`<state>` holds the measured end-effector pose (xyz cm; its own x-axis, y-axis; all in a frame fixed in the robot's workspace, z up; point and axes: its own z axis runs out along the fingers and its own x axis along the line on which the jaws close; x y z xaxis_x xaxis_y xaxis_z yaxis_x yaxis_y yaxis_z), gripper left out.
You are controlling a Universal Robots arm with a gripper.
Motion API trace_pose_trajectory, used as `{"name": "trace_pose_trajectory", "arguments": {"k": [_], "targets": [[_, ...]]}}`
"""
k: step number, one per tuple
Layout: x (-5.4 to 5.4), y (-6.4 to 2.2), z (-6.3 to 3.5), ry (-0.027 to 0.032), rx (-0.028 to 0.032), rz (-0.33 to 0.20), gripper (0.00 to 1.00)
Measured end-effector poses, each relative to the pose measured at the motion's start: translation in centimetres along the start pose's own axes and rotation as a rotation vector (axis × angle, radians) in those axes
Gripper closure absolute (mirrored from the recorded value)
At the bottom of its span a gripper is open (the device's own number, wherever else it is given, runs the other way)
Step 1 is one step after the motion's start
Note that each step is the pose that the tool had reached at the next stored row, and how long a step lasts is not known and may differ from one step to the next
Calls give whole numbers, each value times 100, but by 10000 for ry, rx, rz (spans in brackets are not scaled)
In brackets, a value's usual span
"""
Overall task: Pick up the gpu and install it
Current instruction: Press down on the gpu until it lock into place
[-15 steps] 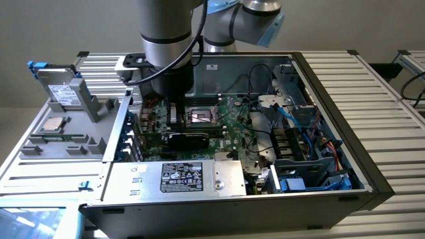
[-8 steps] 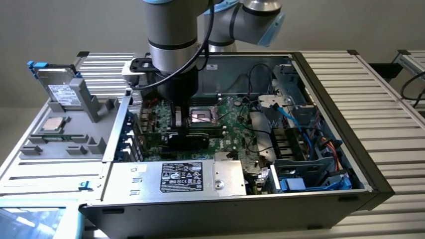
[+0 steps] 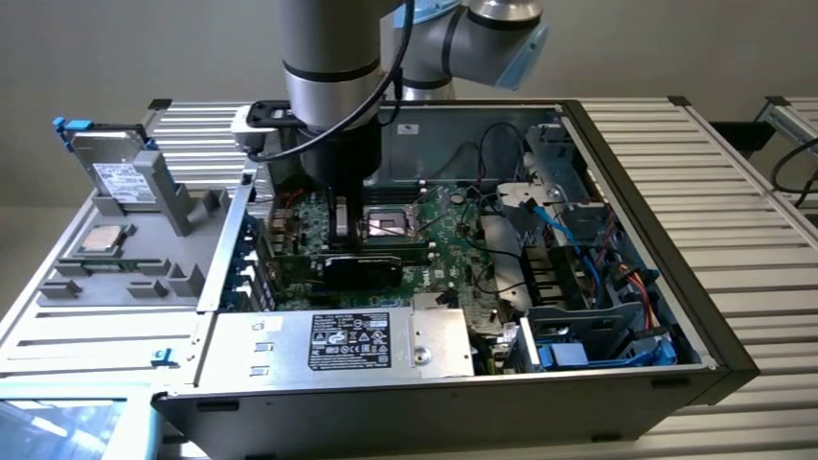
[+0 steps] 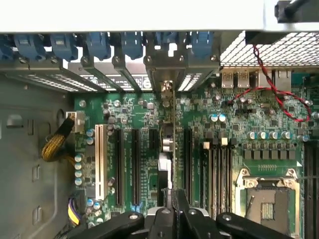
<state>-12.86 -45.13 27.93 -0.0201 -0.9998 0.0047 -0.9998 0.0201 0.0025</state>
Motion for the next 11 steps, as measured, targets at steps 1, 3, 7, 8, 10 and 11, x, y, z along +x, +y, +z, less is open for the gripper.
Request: {"name": "trace_pose_trajectory", "arguments": {"k": [1,3,7,8,10,11], "targets": [[0,1,-43,1,-11,1,88],[1,1,-133,0,-24,1,88],[0,1,-186,2,-59,-3,88],[0,1,-186,3,-59,-2,88],[0,1,-186,3,-60,-3,88],[0,1,-186,3,-60,-3,88]]}}
